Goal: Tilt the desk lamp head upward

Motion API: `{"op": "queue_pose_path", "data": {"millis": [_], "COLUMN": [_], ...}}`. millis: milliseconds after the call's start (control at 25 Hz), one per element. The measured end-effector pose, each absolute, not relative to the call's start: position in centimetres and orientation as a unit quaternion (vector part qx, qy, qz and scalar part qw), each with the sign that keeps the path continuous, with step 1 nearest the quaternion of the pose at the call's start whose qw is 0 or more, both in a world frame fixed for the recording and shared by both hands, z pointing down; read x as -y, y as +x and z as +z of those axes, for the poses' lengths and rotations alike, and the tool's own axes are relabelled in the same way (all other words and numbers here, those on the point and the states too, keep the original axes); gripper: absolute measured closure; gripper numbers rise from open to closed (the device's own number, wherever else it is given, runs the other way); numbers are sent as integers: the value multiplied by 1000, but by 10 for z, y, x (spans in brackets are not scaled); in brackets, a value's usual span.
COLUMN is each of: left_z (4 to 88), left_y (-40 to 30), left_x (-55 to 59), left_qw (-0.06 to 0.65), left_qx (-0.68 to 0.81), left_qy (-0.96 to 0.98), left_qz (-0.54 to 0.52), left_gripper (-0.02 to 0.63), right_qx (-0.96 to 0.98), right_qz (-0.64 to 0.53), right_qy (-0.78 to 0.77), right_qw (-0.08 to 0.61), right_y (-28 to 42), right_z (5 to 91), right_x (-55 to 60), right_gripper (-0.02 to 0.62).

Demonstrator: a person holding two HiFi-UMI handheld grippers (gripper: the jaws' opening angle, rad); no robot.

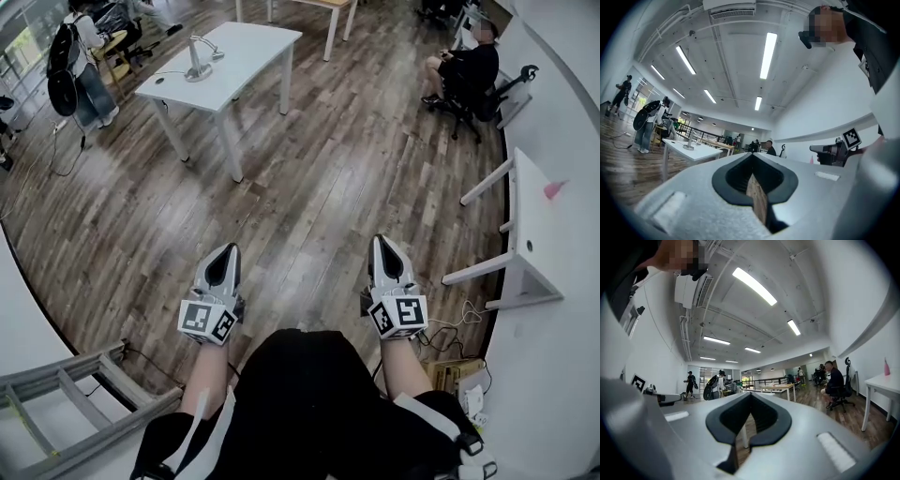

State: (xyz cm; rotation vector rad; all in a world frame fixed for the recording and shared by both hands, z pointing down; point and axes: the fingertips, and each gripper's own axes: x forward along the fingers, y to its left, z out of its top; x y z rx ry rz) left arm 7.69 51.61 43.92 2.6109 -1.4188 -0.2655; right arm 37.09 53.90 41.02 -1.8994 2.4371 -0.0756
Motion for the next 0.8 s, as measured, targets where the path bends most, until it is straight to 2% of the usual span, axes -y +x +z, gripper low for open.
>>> {"op": "queue_pose_path", "data": {"millis": [800], "left_z": [426], "left_y": [76], "left_x": [-424], "left_qw": [50], "left_qx": [574], "left_qy": [812], "left_qz": [-89], "left_gripper": [607], "right_qx": [-852], "right_qz": [-52], "right_qy": [-517], "right_qw": [64], "right_y": [372], "right_z": [413], "right_x": [-362], "right_gripper": [594]}}
